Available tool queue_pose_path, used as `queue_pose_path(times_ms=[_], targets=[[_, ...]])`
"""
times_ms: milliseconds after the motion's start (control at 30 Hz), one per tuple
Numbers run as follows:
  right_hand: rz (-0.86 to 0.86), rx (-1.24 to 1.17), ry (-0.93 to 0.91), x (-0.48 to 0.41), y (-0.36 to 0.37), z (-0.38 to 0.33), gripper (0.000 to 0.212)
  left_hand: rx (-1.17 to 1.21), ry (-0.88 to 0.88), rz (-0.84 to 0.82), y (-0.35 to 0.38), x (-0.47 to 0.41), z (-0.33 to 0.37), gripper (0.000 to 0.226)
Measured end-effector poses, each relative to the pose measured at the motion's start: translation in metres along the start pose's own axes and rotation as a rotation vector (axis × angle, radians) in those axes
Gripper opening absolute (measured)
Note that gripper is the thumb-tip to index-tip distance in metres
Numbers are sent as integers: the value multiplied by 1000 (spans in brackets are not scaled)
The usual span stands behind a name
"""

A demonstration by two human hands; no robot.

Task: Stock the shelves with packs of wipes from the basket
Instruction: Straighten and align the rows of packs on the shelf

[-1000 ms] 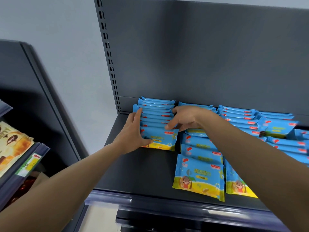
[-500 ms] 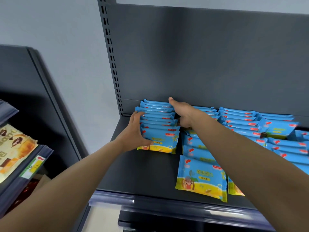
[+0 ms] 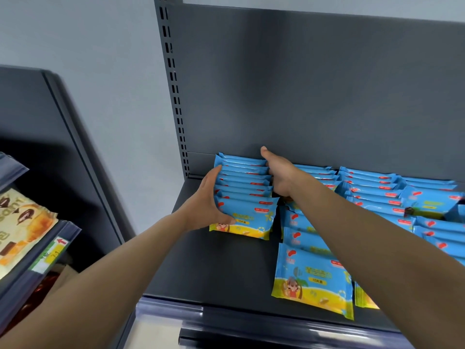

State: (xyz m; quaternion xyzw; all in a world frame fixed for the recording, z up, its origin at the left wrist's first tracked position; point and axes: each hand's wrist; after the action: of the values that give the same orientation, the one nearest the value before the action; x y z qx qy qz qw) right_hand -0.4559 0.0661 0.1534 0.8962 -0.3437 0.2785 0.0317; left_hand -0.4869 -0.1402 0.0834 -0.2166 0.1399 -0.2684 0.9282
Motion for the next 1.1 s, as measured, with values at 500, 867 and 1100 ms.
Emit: queue_pose_path(times_ms=[500, 867, 1100], targets=[[-51, 150, -7, 32, -7, 10, 28, -169, 75, 84, -3, 10, 8, 101], [-101, -9, 14, 42, -2, 10, 41, 30, -70, 46, -1, 11, 7, 121], [-90, 945, -811, 52, -19, 21, 84, -623, 139, 100, -5, 16, 22, 113]])
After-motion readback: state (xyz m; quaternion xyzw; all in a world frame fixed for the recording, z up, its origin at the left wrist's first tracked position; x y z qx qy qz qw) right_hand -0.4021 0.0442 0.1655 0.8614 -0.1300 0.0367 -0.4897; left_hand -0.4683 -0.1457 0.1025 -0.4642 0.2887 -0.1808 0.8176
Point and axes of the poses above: each hand's wrist, its own x-axis away from the middle knuckle, its own y-axis out of the palm, z = x × y, and after that the axes turned 13 degrees about z, right-handed
